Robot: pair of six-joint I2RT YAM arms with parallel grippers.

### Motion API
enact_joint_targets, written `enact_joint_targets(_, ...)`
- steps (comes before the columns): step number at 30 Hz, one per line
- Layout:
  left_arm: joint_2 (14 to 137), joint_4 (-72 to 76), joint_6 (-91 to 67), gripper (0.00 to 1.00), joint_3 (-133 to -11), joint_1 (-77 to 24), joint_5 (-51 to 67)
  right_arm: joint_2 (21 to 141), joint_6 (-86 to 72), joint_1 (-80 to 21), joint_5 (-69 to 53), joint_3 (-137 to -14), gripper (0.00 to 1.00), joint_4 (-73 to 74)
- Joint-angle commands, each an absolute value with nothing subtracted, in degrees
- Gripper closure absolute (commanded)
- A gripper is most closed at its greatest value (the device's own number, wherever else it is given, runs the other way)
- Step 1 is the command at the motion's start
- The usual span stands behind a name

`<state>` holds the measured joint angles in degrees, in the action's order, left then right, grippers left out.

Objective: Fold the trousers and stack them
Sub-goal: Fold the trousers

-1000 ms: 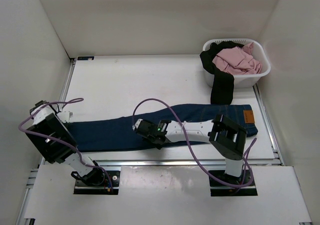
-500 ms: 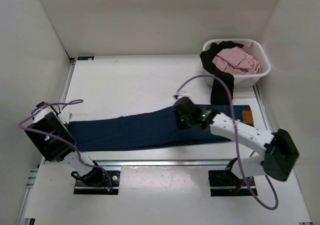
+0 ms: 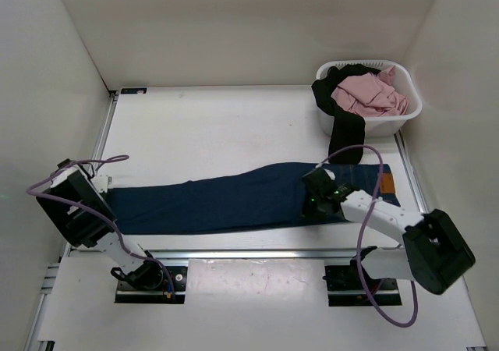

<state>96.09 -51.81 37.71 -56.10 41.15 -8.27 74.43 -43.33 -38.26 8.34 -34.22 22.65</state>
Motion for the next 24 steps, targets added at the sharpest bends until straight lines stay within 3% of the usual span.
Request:
enact_joint_targets(1,96.5,-48.6,37.2,0.71,-58.3,41.4,-9.5,70.0,-47.5,-34.0,12.0,-28.3,1.00,27.1)
enact_joint_targets(5,97.0,-48.6,37.2,0.67,-58.8,41.4,-9.5,63.6,-47.5,-28.7,13.4,-28.6,1.00,30.8)
enact_joint_targets(6,96.2,-48.6,37.2,0.64,-58.8,41.4,-9.5,61.1,-47.5,-27.6,14.1,-29.3,0.78,34.0)
enact_joint_targets(10,94.7,-48.6,37.8,0.54,-57.4,41.4,-9.5,53.2,-52.1,-18.9,19.7,-35.5,0.20,46.3)
enact_joint_targets(13,93.4,-48.6,38.3,0.54,-56.3,41.4,-9.5,49.3,-54.8,-10.5,25.3,-40.0,0.01,55.6)
enact_joint_targets(18,93.4,-48.6,38.3,0.54,-56.3,41.4,-8.4,50.8,-54.3,4.7,17.9,-38.4,0.01,50.6)
enact_joint_targets(24,92.3,-49.1,38.3,0.53,-56.3,41.4,-8.4,53.8,-53.5,26.4,10.6,-30.2,0.01,34.7)
